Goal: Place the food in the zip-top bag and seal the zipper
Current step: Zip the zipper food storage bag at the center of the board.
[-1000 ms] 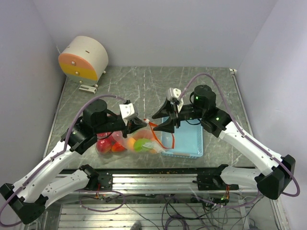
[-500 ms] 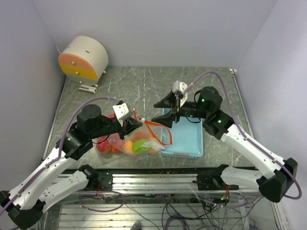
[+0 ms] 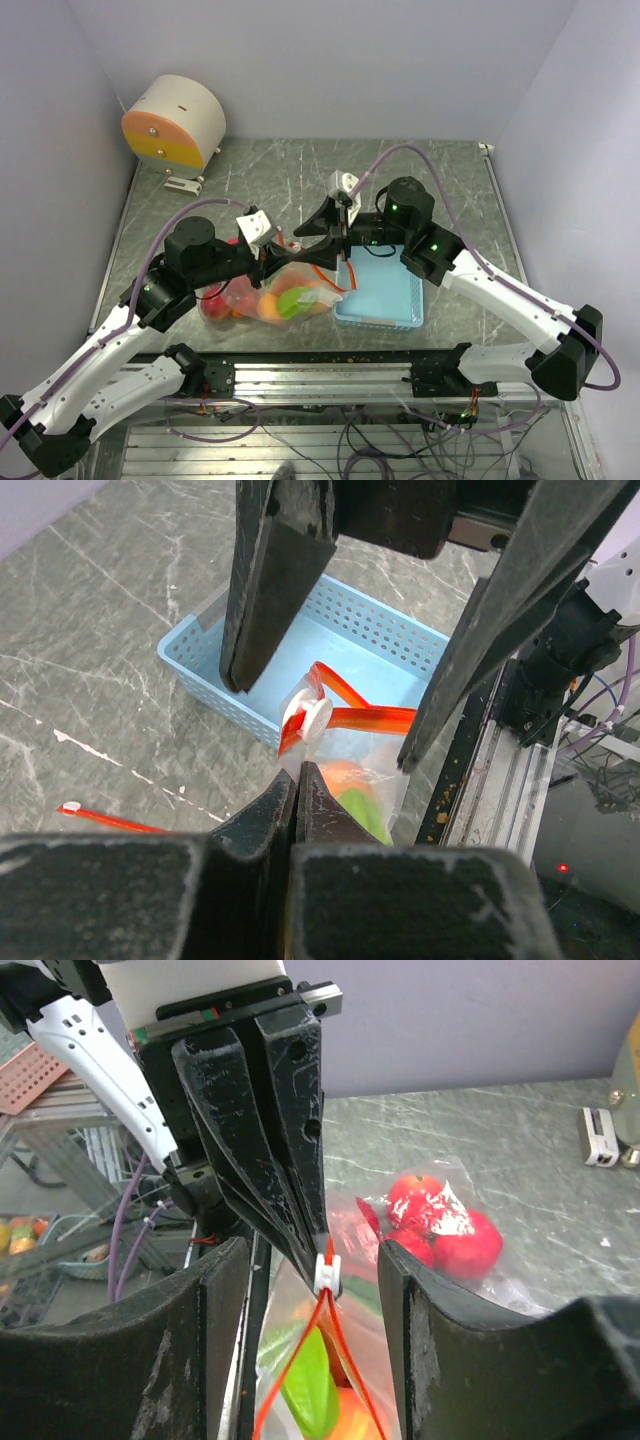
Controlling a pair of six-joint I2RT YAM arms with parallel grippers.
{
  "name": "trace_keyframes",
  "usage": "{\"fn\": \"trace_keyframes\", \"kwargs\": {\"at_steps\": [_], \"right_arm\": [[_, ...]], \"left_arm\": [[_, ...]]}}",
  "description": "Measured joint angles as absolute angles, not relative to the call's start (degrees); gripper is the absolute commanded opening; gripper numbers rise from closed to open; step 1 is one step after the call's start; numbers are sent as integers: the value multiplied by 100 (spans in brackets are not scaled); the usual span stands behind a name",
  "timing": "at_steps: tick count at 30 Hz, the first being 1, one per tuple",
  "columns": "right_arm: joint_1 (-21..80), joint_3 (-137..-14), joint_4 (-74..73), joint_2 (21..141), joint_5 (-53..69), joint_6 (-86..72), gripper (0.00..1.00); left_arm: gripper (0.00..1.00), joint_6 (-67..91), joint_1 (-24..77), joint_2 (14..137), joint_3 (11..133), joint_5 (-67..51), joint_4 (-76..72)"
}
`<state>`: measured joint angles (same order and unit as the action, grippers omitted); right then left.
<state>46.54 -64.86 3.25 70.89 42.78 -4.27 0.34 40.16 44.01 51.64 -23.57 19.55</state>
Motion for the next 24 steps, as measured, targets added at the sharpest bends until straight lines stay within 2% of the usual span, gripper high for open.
{"fn": "trace_keyframes", "kwargs": {"at_steps": [5, 11, 14, 16, 17, 19, 24], "right_arm": [[4812, -6698, 196, 7341, 4156, -403, 42], [4818, -6709, 32, 7474, 3999, -405, 37], [4825, -6709, -36, 7472, 3948, -405, 28], [4827, -6709, -93, 7470, 3938, -408, 14], [4829, -6709, -106, 7470, 3940, -401, 11], [4838, -6709, -167, 7461, 3940, -403, 10], [4838, -6709, -222, 7463, 3938, -427, 22]], "left_arm": [[7, 47, 4016, 4414, 5164, -2331, 1955], [7, 47, 4012, 4390, 5155, -2270, 1964], [7, 45, 4007, 4342, 5155, -2217, 1964], [7, 45, 3994, 4309, 5153, -2171, 1964], [7, 43, 3990, 4305, 5153, -2152, 1966], [7, 45, 3986, 4300, 5151, -2112, 1968], [7, 45, 3986, 4285, 5113, -2110, 1966]]}}
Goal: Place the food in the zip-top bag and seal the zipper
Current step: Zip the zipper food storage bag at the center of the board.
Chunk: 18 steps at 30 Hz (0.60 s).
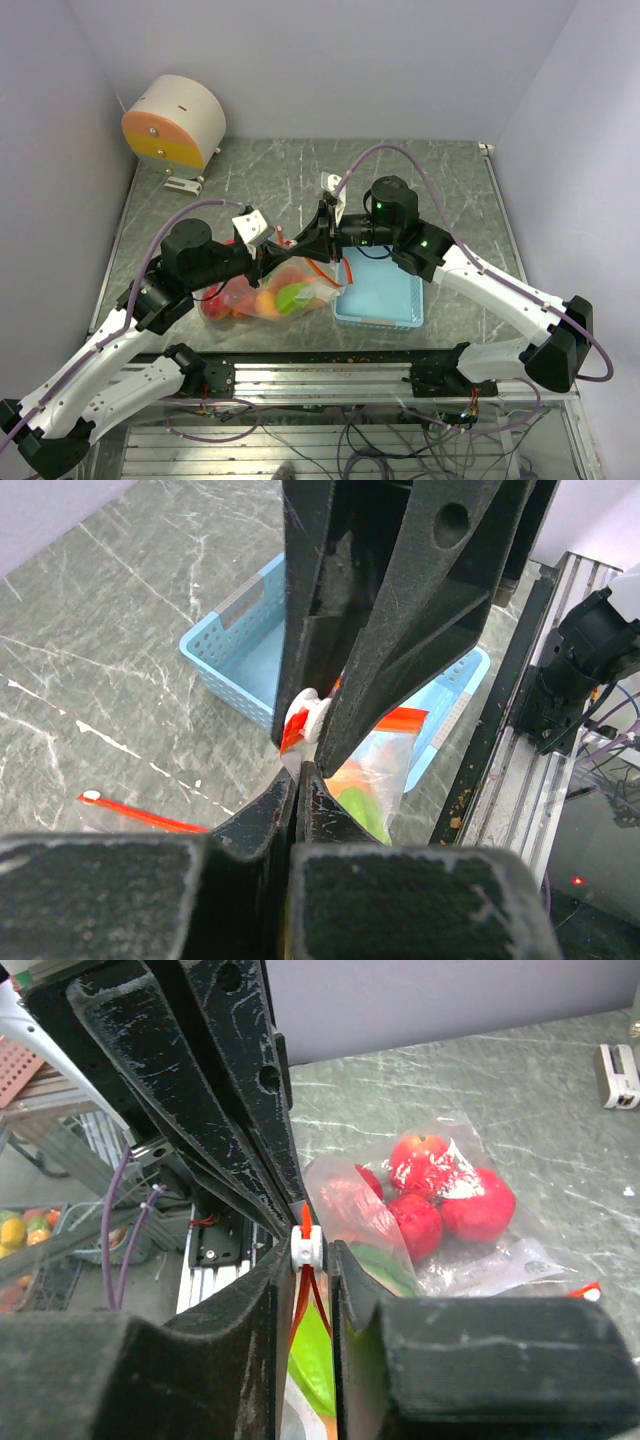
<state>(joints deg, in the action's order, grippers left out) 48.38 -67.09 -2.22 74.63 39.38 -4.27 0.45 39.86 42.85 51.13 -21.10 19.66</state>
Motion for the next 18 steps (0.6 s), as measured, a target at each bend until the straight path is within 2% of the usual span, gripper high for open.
{"fn": "trace_keyframes", "kwargs": {"at_steps": [4, 11, 15, 18], "right_arm": [[4836, -6716, -202, 7463, 3916, -475, 24], [4836, -6879, -198, 7491, 3909, -556, 20], [4834, -6925, -174, 7516, 3922, -609, 9], [4834, -6960, -189, 7550, 3948, -607, 5]], "left_arm": [[7, 47, 3986, 4257, 5113, -2115, 1968], [7, 45, 3986, 4193, 5113, -2115, 1970], [7, 47, 3986, 4193, 5105, -2115, 1970], [7, 47, 3986, 4180, 5105, -2112, 1970]]}}
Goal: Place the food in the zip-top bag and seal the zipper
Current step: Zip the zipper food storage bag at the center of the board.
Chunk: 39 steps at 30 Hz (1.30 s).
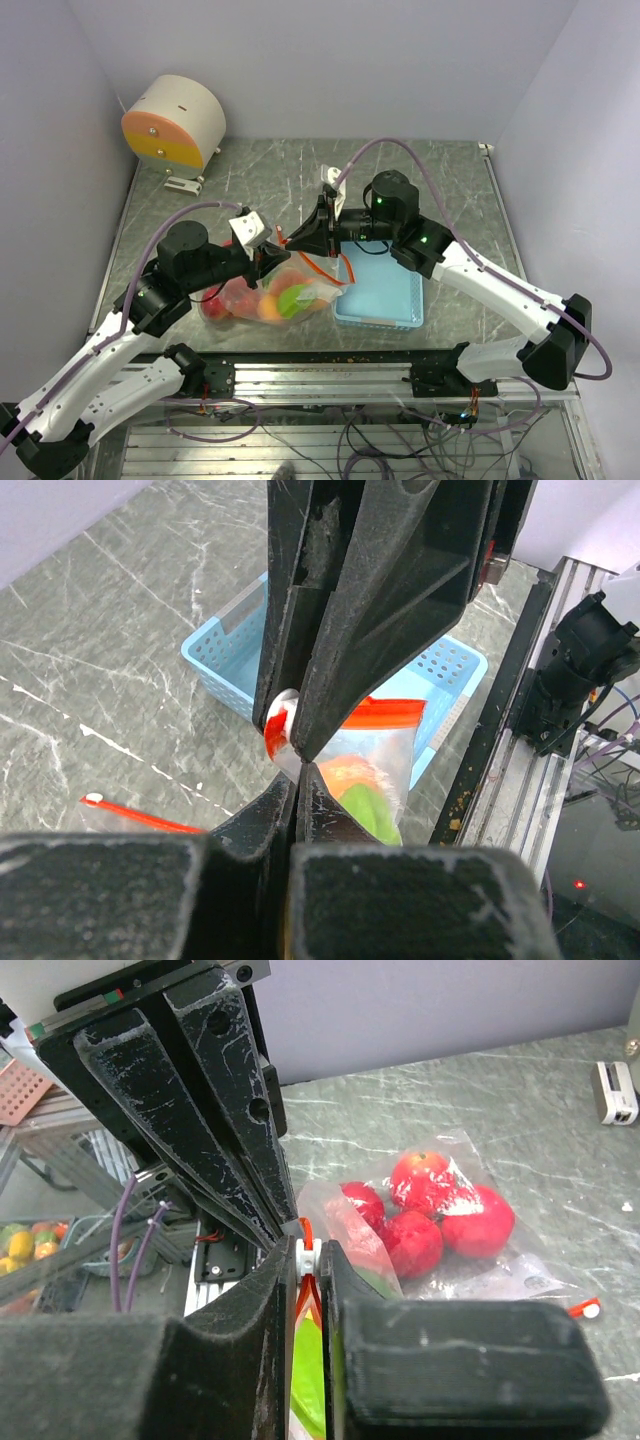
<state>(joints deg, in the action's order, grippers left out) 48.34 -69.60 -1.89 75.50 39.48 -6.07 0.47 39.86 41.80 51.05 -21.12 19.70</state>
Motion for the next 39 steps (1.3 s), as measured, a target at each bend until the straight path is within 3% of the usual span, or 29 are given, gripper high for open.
{"fn": "trace_keyframes", "kwargs": {"at_steps": [1, 26, 39], "right_arm": [[4834, -6973, -191, 7561, 3959, -602, 0], [4790, -6753, -720, 7338, 3771, -329, 0], [4609, -6289, -1072, 6866, 3492, -108, 0]], "left_arm": [[7, 47, 3986, 4171, 5103, -2112, 1975], [7, 189, 3997, 3612, 5028, -1520, 2161], [7, 399, 4023, 2832, 5024, -84, 2388]]}}
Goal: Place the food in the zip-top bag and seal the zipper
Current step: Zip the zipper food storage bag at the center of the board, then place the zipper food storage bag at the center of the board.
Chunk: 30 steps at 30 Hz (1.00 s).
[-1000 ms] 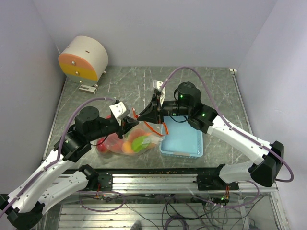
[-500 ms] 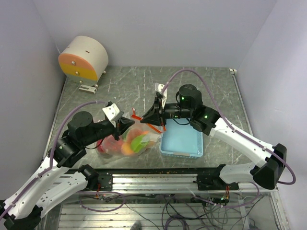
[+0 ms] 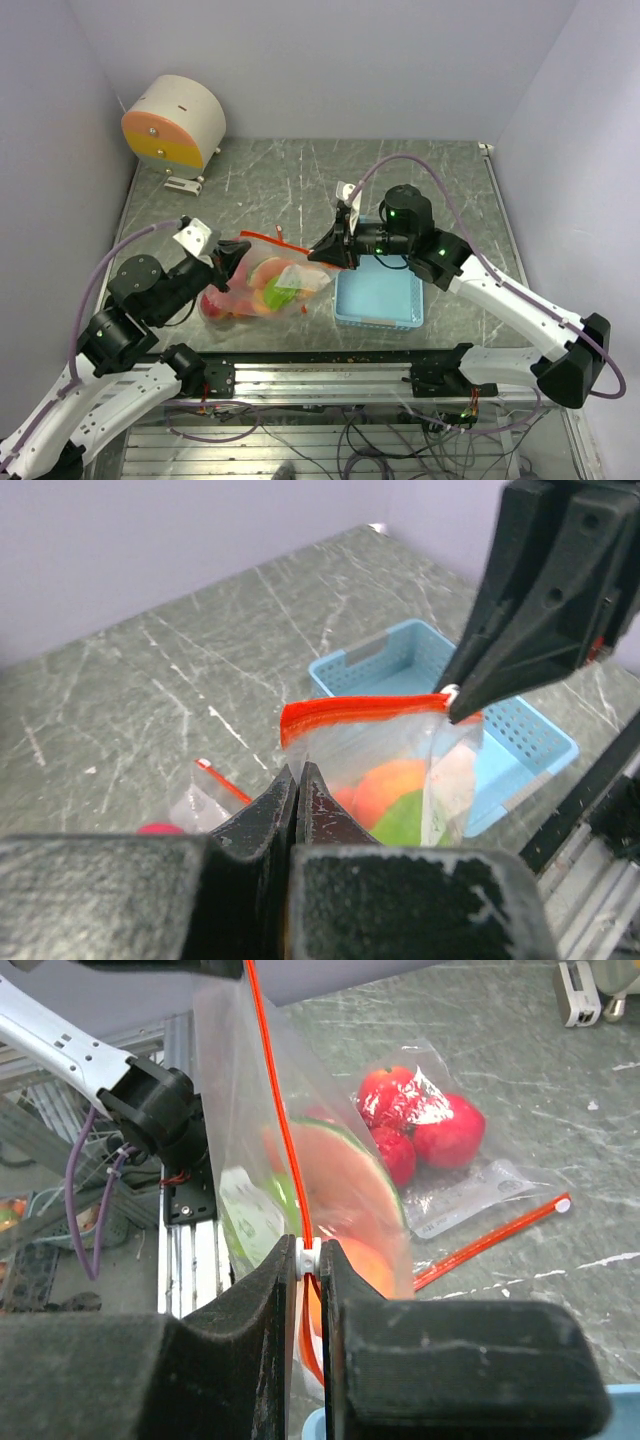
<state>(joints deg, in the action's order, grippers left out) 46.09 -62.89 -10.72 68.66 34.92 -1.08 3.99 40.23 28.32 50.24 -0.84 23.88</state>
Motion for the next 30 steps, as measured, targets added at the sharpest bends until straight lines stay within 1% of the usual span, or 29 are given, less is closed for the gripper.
{"fn": "trace_keyframes", "kwargs": {"at_steps": [10, 20, 21, 22, 23, 24, 25, 26, 27, 29, 30], "right_arm": [[4602, -6038, -1199, 6445, 2971, -113, 0], [4543, -5933, -1629, 6368, 1476, -532, 1], [4545, -5931, -1640, 6375, 1299, -609, 16], [4550, -5931, -1640, 6379, 1127, -690, 33], [4550, -5931, -1636, 6379, 952, -775, 48], [4550, -5931, -1643, 6377, 764, -834, 64], [4519, -5920, -1730, 6355, 469, -888, 72], [4488, -5894, -1778, 6340, 292, -969, 92], [4453, -5867, -1822, 6335, 108, -1022, 99], [4412, -5822, -1857, 6313, -174, -1138, 100], [4410, -5813, -1861, 6313, -270, -1168, 100]], "left_arm": [[7, 716, 4040, 2453, 5015, 1422, 2526], [7, 998, 4040, 2550, 5015, 2279, 2574], [7, 1020, 4045, 2569, 5015, 2276, 2567], [7, 1048, 4051, 2609, 5015, 2270, 2558], [7, 1079, 4058, 2670, 5015, 2259, 2547], [7, 1087, 4060, 2755, 5015, 2276, 2523], [7, 1094, 4049, 2832, 5015, 2324, 2482], [7, 1096, 4032, 2904, 5015, 2386, 2427], [7, 1100, 4027, 2963, 5015, 2405, 2373], [7, 1120, 4023, 3118, 5015, 2425, 2213], [13, 1142, 4023, 3203, 5015, 2432, 2121]]}}
